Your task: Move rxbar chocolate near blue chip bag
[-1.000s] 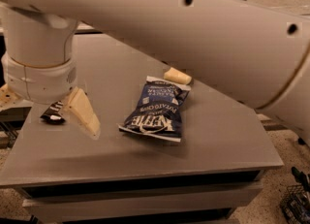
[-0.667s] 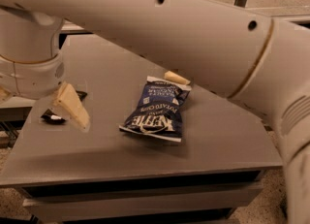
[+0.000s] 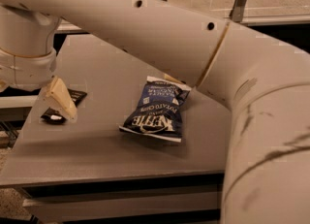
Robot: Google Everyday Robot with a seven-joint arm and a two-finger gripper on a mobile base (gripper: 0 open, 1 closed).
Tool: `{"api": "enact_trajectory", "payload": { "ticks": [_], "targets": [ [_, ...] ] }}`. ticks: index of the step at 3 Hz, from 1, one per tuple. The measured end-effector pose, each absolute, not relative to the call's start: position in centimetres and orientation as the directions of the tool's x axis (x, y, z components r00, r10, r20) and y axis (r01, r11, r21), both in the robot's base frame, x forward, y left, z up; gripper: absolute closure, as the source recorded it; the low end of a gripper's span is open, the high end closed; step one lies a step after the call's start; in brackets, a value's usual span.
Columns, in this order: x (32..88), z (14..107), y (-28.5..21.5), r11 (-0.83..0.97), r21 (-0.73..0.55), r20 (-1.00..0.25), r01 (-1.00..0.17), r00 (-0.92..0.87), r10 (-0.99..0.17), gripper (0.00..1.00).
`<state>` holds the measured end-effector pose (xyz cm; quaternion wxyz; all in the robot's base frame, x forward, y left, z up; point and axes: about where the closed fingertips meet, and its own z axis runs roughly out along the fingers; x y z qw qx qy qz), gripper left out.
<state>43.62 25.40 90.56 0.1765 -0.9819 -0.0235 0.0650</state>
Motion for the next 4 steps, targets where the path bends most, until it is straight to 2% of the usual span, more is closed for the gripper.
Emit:
{"api": "enact_trajectory", "payload": {
  "ticks": [1, 4],
  "targets": [
    [45.6, 90.1, 26.5, -0.929, -0.369, -0.121, 0.022, 0.99, 0.072, 0.0],
    [49.2, 87.2, 26.9, -0.957, -0.292, -0.135, -0.002, 0.99, 0.039, 0.0]
  ]
}}
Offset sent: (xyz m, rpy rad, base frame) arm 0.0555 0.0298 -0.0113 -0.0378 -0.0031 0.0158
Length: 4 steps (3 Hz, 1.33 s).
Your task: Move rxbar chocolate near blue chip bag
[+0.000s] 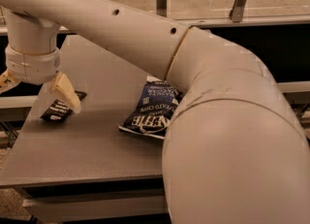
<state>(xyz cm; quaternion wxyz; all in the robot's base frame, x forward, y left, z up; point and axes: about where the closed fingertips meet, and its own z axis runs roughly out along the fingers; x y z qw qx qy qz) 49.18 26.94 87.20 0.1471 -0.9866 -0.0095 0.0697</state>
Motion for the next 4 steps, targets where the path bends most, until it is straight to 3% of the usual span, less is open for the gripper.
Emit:
{"api": "enact_trajectory", "payload": {
  "ticks": [1, 2, 4],
  "targets": [
    [49.2, 85.3, 25.7, -0.959, -0.281, -0.161, -0.035, 0.987, 0.011, 0.0],
    [49.4, 84.1, 24.7, -0.96, -0.276, -0.181, -0.057, 0.983, -0.006, 0.12],
    [49.4, 83.8, 25.0, -0.973, -0.227, -0.171, -0.032, 0.985, 0.008, 0.58]
  ]
}}
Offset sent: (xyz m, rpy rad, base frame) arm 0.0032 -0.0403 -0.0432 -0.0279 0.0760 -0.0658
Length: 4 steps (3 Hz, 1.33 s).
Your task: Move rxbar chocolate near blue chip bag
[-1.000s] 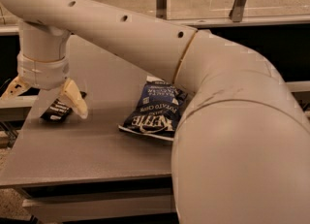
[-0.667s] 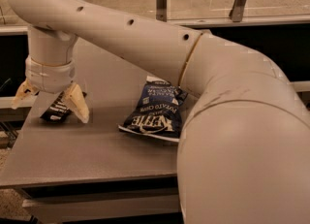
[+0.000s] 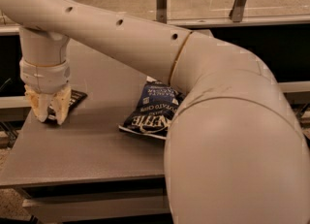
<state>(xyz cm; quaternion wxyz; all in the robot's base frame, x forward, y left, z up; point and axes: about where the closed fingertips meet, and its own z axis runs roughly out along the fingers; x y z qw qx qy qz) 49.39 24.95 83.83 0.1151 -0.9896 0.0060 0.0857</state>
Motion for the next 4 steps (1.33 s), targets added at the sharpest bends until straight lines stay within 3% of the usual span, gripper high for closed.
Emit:
{"api": "enact_trajectory", "payload": {
  "ticks": [1, 2, 4],
  "targets": [
    [49.3, 84.2, 25.7, -0.982, -0.189, -0.157, -0.007, 0.987, 0.024, 0.83],
    [49.4, 84.6, 26.1, -0.984, -0.178, -0.148, -0.004, 0.989, 0.023, 1.0],
    [50.1, 85.3, 25.1, -0.984, -0.165, -0.141, -0.063, 0.989, -0.04, 1.0]
  ]
}}
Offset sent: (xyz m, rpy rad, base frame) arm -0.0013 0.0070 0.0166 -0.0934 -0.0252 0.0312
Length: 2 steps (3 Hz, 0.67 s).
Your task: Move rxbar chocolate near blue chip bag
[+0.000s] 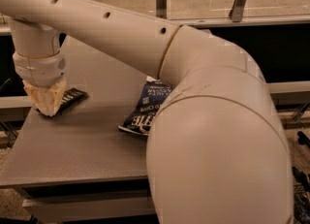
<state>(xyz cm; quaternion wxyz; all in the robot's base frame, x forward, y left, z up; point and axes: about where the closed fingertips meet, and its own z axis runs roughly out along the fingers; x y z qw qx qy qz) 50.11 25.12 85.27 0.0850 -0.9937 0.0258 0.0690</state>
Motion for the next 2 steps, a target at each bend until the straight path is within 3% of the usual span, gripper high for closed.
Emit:
{"api": "enact_trajectory", "payload": {
  "ticks": [2],
  "targets": [
    [51.0, 85.1, 21.1, -0.964, -0.181, -0.175, -0.196, 0.971, -0.164, 1.0]
  ]
}}
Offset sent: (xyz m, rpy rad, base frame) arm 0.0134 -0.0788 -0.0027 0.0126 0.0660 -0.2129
